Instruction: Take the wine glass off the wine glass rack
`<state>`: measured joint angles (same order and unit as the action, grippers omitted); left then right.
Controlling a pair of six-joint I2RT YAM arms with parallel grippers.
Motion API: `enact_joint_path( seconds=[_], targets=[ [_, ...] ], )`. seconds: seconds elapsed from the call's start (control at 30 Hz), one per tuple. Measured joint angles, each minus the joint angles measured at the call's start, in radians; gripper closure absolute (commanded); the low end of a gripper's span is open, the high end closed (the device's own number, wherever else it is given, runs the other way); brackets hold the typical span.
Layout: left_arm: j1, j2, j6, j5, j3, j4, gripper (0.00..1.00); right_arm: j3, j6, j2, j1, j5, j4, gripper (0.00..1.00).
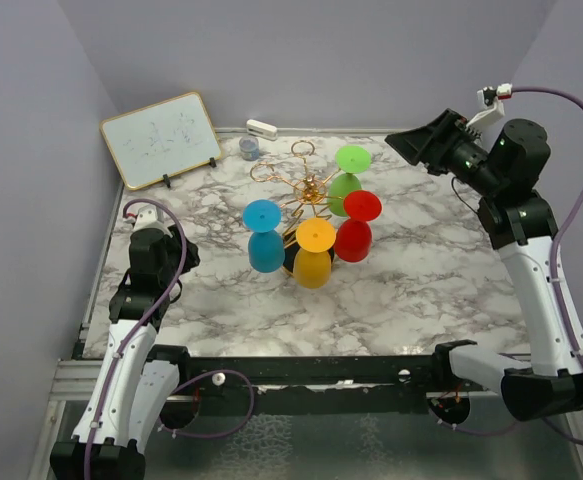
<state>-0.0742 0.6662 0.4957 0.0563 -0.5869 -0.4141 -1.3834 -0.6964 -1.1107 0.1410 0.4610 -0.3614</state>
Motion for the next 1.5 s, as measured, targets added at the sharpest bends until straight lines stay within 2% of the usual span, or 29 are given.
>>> enact_joint_path(
  seconds=[0.2,0.43,0.63,0.93,1.5],
  targets=[
    [0.0,-0.001,0.001,0.001,0.0,0.0,0.58,-0.024,-0.016,-0.087,0.0,0.0,-0.068,0.28],
    [0.0,-0.001,0.003,0.001,0.0,0.0,0.58,-0.032,-0.035,-0.104,0.0,0.001,-0.103,0.3],
    [0.0,-0.002,0.004,0.001,0.0,0.0,0.58,-0.054,-0.038,-0.176,0.0,0.047,-0.102,0.36],
    [0.0,-0.009,0.004,0.001,0.0,0.0,0.59,-0.057,-0.049,-0.272,0.0,0.104,-0.101,0.38],
    [0.0,-0.011,0.005,0.001,0.0,0.0,0.58,-0.027,-0.07,-0.306,0.0,0.163,-0.032,0.45]
  ],
)
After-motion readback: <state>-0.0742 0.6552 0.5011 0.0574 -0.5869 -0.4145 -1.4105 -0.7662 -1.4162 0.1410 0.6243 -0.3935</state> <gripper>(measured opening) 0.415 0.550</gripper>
